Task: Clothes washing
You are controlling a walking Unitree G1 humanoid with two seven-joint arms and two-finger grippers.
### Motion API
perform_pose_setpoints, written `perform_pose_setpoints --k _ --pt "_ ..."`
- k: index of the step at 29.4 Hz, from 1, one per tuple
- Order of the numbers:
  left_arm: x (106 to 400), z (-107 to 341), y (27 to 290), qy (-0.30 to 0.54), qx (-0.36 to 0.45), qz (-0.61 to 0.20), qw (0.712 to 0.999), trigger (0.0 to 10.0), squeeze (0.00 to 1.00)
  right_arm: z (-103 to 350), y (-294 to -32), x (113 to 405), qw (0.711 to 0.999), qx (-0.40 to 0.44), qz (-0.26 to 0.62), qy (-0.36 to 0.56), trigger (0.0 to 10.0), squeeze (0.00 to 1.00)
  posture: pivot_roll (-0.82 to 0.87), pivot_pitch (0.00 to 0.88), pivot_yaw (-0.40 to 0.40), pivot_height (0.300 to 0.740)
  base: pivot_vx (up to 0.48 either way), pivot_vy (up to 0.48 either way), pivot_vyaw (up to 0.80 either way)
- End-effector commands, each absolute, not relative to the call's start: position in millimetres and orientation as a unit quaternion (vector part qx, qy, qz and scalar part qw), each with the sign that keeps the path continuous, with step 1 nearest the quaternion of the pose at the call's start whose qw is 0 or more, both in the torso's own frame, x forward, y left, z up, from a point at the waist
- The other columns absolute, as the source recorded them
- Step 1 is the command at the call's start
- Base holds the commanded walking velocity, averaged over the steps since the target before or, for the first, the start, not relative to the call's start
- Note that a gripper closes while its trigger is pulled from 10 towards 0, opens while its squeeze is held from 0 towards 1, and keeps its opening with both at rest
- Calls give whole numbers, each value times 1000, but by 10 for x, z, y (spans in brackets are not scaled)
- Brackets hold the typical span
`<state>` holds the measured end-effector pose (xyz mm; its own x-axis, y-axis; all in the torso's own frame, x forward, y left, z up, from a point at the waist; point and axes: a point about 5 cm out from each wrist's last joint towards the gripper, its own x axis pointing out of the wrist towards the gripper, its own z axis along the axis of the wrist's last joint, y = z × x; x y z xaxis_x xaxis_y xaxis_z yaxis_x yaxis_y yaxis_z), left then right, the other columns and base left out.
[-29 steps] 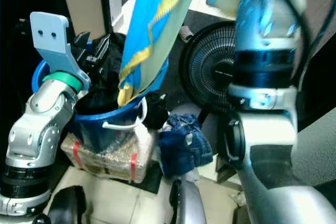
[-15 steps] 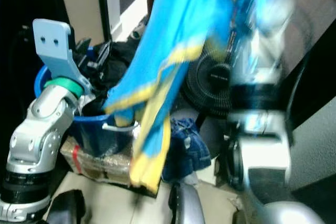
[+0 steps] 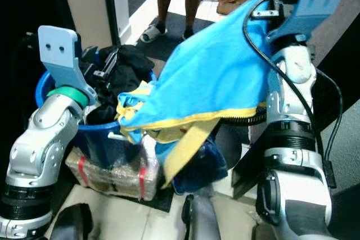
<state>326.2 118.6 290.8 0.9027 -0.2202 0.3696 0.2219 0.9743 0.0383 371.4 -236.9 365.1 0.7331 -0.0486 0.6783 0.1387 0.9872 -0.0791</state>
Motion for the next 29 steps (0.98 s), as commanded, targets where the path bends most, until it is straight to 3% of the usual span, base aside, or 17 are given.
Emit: perform_pose_setpoints --k 1,3,8,13,15,16,17,18,19,20,21,22,23,24,26,27,29 --pt "3264 2889 1145 -184 3 -121 976 10000 0 3726 -2318 3738 926 -69 -45 -369 10000 0 81 142 0 510 0 0 0" --pt "3264 2889 1145 -184 3 -121 976 10000 0 3726 -2318 3738 926 -69 -45 -369 10000 0 81 142 0 510 0 0 0" --pt "3231 2881 1219 -183 7 -103 978 10000 0 3823 -1954 3849 925 -53 6 -375 10000 0 114 142 -28 510 0 0 0" --pt "3223 2880 1237 -184 7 -98 978 10000 0 3833 -1831 3867 925 -48 23 -377 10000 0 119 140 -35 510 0 0 0" --pt "3218 2882 1252 -185 7 -93 978 10000 0 3839 -1670 3886 923 -43 45 -379 10000 0 124 139 -41 510 0 0 0" --pt "3212 2886 1272 -186 7 -88 978 10000 0 3847 -1415 3908 921 -32 79 -379 10000 0 133 138 -52 510 0 0 0" --pt "3212 2886 1272 -186 7 -88 978 10000 0 3847 -1415 3908 921 -32 79 -379 10000 0 133 138 -52 510 0 0 0" --pt "3207 2888 1288 -187 7 -83 979 10000 0 3868 -1161 3919 918 -20 112 -379 10000 0 138 139 -56 510 0 0 0" --pt "3207 2888 1288 -187 7 -83 979 10000 0 3868 -1161 3919 918 -20 112 -379 10000 0 138 139 -56 510 0 0 0" --pt "3202 2884 1297 -187 6 -80 979 10000 0 3916 -932 3914 914 -5 141 -380 10000 0 140 141 -61 510 0 0 0" --pt "3202 2884 1297 -187 6 -80 979 10000 0 3916 -932 3914 914 -5 141 -380 10000 0 140 141 -61 510 0 0 0" --pt "3198 2874 1300 -186 6 -78 979 10000 0 4004 -725 3886 908 10 166 -385 10000 0 143 142 -62 510 0 0 0" --pt "3198 2874 1300 -186 6 -78 979 10000 0 4004 -725 3886 908 10 166 -385 10000 0 143 142 -62 510 0 0 0" --pt "3194 2861 1300 -185 6 -76 980 10000 0 4127 -538 3835 898 35 193 -394 10000 0 145 143 -66 510 0 0 0" --pt "3194 2861 1300 -185 6 -76 980 10000 0 4127 -538 3835 898 35 193 -394 10000 0 145 143 -66 510 0 0 0" --pt "3189 2848 1320 -183 7 -70 981 10000 0 4271 -317 3742 881 67 232 -406 10000 0 153 147 -73 510 0 0 0" --pt "3189 2848 1320 -183 7 -70 981 10000 0 4271 -317 3742 881 67 232 -406 10000 0 153 147 -73 510 0 0 0"
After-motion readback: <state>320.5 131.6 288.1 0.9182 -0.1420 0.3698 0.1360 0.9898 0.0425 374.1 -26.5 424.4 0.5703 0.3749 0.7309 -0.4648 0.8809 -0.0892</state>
